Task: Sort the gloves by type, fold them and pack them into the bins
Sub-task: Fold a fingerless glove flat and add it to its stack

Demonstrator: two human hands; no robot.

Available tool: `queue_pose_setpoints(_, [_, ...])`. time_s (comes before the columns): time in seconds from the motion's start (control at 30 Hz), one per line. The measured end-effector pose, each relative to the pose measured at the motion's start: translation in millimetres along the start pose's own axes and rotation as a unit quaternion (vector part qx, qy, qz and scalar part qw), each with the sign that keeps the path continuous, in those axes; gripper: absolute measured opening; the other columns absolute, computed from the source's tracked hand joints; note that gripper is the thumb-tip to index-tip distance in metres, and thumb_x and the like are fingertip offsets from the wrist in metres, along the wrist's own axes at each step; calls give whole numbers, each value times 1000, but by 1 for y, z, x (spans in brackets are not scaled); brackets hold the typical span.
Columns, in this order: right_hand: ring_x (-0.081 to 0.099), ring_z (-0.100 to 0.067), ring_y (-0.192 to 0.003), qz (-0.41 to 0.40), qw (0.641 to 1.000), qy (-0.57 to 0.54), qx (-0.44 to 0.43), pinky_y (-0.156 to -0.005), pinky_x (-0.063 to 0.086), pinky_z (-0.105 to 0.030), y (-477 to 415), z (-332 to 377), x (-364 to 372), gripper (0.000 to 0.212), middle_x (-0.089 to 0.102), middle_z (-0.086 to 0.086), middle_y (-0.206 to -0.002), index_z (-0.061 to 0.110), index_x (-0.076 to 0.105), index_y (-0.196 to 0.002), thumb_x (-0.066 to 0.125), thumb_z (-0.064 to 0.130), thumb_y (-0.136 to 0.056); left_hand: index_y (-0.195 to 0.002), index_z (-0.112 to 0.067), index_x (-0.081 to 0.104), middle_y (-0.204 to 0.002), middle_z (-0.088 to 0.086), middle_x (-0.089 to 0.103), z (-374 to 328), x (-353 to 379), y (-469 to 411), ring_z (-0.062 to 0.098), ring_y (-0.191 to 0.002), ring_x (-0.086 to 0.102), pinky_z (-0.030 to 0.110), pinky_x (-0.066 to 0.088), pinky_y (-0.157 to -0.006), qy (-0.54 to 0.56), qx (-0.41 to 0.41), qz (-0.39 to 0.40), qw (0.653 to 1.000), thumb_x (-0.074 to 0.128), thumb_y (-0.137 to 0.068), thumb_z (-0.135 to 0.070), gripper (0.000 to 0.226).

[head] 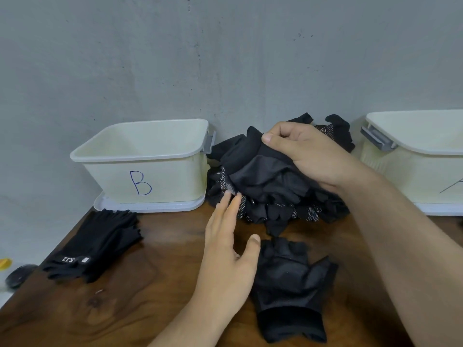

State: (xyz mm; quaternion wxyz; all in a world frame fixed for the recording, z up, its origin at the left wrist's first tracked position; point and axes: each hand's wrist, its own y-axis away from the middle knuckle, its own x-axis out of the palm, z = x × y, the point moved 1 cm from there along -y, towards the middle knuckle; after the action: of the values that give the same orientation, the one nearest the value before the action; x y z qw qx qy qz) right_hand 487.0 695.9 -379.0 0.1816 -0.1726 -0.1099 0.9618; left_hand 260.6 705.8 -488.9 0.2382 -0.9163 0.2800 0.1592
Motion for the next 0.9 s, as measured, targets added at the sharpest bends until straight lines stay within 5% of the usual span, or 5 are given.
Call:
queue_pose_setpoints(0.2, [66, -25, -95, 35, 999, 10, 34, -97, 52, -50, 3, -2, -6, 38, 75, -19, -105, 6, 69, -100, 64, 43, -104, -149, -51, 40, -168, -35, 16, 2, -2, 0, -8, -155, 17, 15, 26, -119, 24, 21, -81, 996, 68, -99, -17, 66])
queue_pose_setpoints(0.33, [62, -14, -84, 93, 995, 4, 38, -81, 49, -35, 10, 0, -4, 25, 70, -2, -89, 19, 70, -93, 58, 35, -110, -136, -27, 50, -148, -28, 53, 2, -6, -4, 2, -138, 54, 11, 46, -100, 221, -27, -189, 956, 62, -102, -1, 45])
queue_pose_setpoints(0.5, [56, -9, -78, 188, 981, -37, 30, -70, 47, -20, 18, 7, -3, 22, 63, 0, -89, 15, 63, -93, 56, 30, -109, -158, -47, 36, -155, -24, 50, -1, -14, -14, -2, -142, 50, 30, 40, -121, 214, -17, -76, 974, 48, -111, -6, 64])
queue_pose_setpoints(0.63, [56, -11, -80, 187, 981, -54, 21, -70, 49, -21, 19, 8, -7, 22, 62, -5, -92, 17, 64, -90, 59, 34, -105, -141, -40, 65, -139, -8, 64, 7, -8, -14, 15, -137, 58, 47, 43, -119, 161, -7, -64, 985, 61, -106, -18, 42])
queue_pose_setpoints(0.9, [67, -22, -97, -139, 982, -128, -1, -87, 52, -39, 30, 2, -35, 20, 72, -8, -102, 21, 71, -100, 57, 30, -111, -116, -25, 71, -116, 0, 76, -3, -16, -15, 18, -109, 72, 33, 56, -97, 258, -29, -143, 955, 55, -103, 9, 40])
